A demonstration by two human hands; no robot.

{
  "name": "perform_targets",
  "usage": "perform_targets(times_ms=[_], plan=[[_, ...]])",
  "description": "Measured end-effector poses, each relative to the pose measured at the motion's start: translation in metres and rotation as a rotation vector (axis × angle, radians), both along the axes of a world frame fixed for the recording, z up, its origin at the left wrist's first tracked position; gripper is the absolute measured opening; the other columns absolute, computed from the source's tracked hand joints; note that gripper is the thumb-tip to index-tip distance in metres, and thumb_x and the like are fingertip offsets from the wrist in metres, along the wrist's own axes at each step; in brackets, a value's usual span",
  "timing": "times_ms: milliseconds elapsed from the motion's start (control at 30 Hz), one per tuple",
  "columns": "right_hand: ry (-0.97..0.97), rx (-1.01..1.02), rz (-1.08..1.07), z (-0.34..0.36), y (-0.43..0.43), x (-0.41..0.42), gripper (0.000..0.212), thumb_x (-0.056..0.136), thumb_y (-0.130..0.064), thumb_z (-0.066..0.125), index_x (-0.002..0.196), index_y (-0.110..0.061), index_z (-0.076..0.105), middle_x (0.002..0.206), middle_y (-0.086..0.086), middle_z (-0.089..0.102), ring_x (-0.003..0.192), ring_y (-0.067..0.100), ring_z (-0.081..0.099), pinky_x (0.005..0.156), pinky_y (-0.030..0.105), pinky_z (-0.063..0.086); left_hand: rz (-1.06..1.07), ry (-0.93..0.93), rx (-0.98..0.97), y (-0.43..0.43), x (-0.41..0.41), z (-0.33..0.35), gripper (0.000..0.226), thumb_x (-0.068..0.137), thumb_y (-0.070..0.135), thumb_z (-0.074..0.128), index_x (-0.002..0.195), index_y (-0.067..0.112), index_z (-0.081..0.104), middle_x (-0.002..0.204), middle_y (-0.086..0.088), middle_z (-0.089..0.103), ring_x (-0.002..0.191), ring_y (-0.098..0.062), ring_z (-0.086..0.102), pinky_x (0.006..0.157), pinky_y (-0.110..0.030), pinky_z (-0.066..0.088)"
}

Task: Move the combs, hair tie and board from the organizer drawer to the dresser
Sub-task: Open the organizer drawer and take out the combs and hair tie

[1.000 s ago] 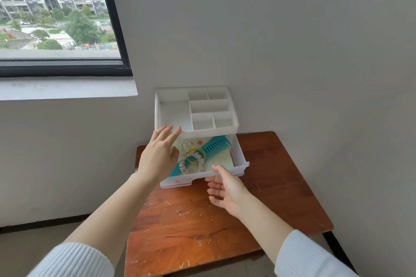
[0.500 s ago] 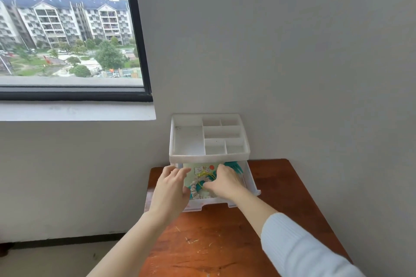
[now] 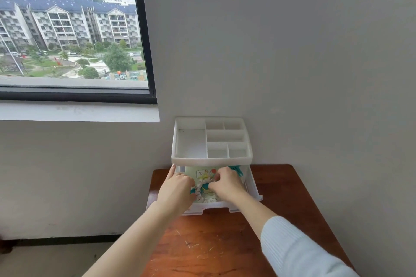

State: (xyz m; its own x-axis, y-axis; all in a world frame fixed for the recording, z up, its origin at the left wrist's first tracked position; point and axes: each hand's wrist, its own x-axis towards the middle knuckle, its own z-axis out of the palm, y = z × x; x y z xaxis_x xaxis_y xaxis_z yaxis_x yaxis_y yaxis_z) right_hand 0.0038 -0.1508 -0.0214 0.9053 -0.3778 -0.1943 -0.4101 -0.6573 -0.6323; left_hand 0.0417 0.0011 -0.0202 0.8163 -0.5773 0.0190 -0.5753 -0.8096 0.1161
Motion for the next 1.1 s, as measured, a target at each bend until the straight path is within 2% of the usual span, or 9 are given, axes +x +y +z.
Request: perform_targets(times_ms=[67,133,200,267,367,600,833,1000,1100], plan=[[-0.061,-0.024,0.036,0.008,-0.004,-0.004,0.009,0.074,-0.019,0.066,0.080,-0.014,0.061,0.086,0.003,0.065,0.073,0.019,0.059,0.057,0.028,0.046,-0.030,0.005,0.067,-0.004,0.003,0.002,0.033,0.086,0.031,0.059,0.115,0.016,0.066,0.112,-0.003,0.068,0.113,-0.021,0.055,0.117,-0.035,0.023],[-0.130,-0.054,0.075,0.019,-0.010,-0.011,0.005,0.074,-0.017,0.065,0.072,-0.017,0.060,0.074,-0.001,0.064,0.069,0.016,0.059,0.059,0.031,0.050,-0.042,0.043,0.097,-0.009,0.003,0.005,0.032,0.085,0.029,0.061,0.113,0.012,0.064,0.111,-0.006,0.066,0.108,-0.024,0.055,0.093,-0.035,0.048],[-0.190,-0.081,0.107,0.030,-0.017,-0.019,0.012,0.074,-0.017,0.064,0.066,-0.023,0.058,0.066,-0.006,0.060,0.063,0.011,0.056,0.054,0.025,0.045,-0.042,0.100,0.106,-0.017,0.003,0.011,0.027,0.083,0.025,0.062,0.103,0.008,0.065,0.097,-0.008,0.063,0.091,-0.026,0.056,0.070,-0.035,0.051],[-0.246,-0.087,0.101,0.039,-0.024,-0.026,0.015,0.074,-0.017,0.063,0.063,-0.024,0.056,0.062,-0.007,0.059,0.059,0.010,0.055,0.051,0.022,0.040,-0.045,0.151,0.121,-0.024,0.002,0.017,0.021,0.079,0.023,0.062,0.090,0.005,0.063,0.083,-0.006,0.056,0.075,-0.026,0.053,0.061,-0.033,0.046],[-0.307,-0.058,0.060,0.047,-0.032,-0.032,0.015,0.074,-0.015,0.065,0.063,-0.024,0.058,0.061,-0.007,0.061,0.056,0.007,0.053,0.050,0.019,0.039,-0.048,0.172,0.142,-0.033,0.003,0.018,0.017,0.076,0.020,0.064,0.086,0.007,0.062,0.078,-0.004,0.053,0.072,-0.027,0.055,0.060,-0.033,0.046],[-0.318,-0.026,-0.021,0.049,-0.042,-0.044,0.004,0.075,-0.016,0.067,0.071,-0.016,0.065,0.069,0.000,0.067,0.067,0.017,0.062,0.063,0.034,0.053,-0.003,0.221,0.180,-0.040,0.003,0.016,0.023,0.075,0.025,0.064,0.091,0.009,0.059,0.079,-0.002,0.052,0.069,-0.023,0.052,0.059,-0.031,0.047],[-0.326,-0.003,-0.076,0.055,-0.044,-0.052,0.004,0.076,-0.015,0.067,0.072,-0.016,0.065,0.071,0.001,0.067,0.066,0.015,0.061,0.060,0.029,0.051,0.028,0.238,0.133,-0.040,0.004,0.021,0.028,0.078,0.023,0.059,0.101,0.007,0.061,0.083,-0.002,0.054,0.071,-0.022,0.055,0.064,-0.031,0.053],[-0.322,0.012,-0.098,0.061,-0.045,-0.051,0.006,0.075,-0.016,0.068,0.071,-0.017,0.064,0.070,-0.001,0.066,0.064,0.011,0.058,0.058,0.024,0.047,0.053,0.475,-0.055,-0.035,0.015,0.035,0.015,0.084,0.007,0.052,0.094,0.004,0.062,0.081,-0.006,0.065,0.065,-0.020,0.064,0.058,-0.027,0.055],[-0.310,0.004,-0.083,0.066,-0.040,-0.050,0.011,0.076,-0.015,0.068,0.069,-0.021,0.062,0.071,-0.002,0.066,0.065,0.009,0.058,0.057,0.022,0.048,0.055,0.595,-0.099,-0.026,0.018,0.045,0.020,0.088,0.007,0.052,0.102,0.000,0.064,0.081,-0.004,0.067,0.061,-0.013,0.065,0.052,-0.020,0.054]])
